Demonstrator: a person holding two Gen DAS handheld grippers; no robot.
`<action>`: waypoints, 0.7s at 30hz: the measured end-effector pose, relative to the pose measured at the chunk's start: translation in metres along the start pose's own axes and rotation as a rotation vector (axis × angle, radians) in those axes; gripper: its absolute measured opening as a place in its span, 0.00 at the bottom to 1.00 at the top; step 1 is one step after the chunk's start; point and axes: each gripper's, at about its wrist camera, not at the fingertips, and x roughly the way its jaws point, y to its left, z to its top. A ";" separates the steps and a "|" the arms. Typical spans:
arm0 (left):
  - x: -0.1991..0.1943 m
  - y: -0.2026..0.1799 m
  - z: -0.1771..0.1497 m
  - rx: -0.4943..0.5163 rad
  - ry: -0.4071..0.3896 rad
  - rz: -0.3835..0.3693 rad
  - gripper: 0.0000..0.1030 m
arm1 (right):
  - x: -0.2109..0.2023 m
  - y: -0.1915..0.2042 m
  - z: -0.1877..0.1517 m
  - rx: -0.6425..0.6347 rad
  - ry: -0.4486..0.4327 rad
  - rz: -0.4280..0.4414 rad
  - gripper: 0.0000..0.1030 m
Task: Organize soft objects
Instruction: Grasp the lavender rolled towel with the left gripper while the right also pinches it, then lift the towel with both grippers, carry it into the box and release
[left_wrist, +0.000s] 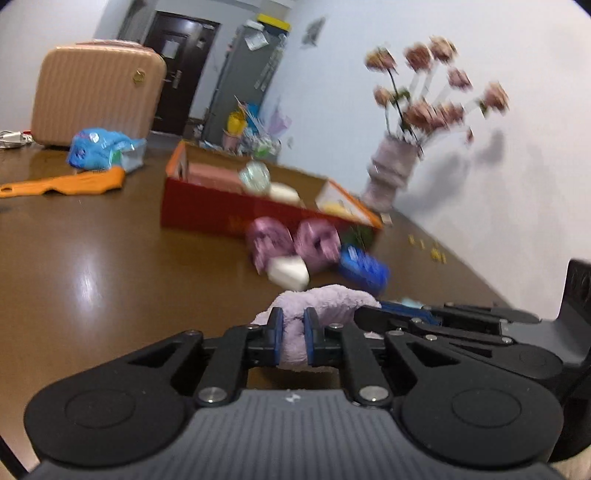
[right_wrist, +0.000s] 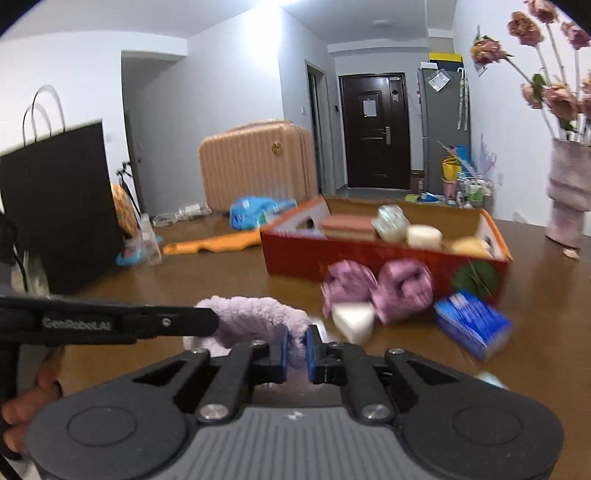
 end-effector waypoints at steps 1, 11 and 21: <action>-0.002 -0.003 -0.009 -0.004 0.029 -0.012 0.13 | -0.007 0.001 -0.010 0.006 0.002 -0.003 0.10; -0.046 0.011 -0.024 -0.186 0.047 -0.093 0.66 | -0.080 -0.010 -0.049 0.154 -0.078 0.071 0.32; 0.003 -0.011 -0.020 -0.102 0.117 0.017 0.54 | -0.017 -0.004 -0.035 0.155 -0.048 -0.013 0.32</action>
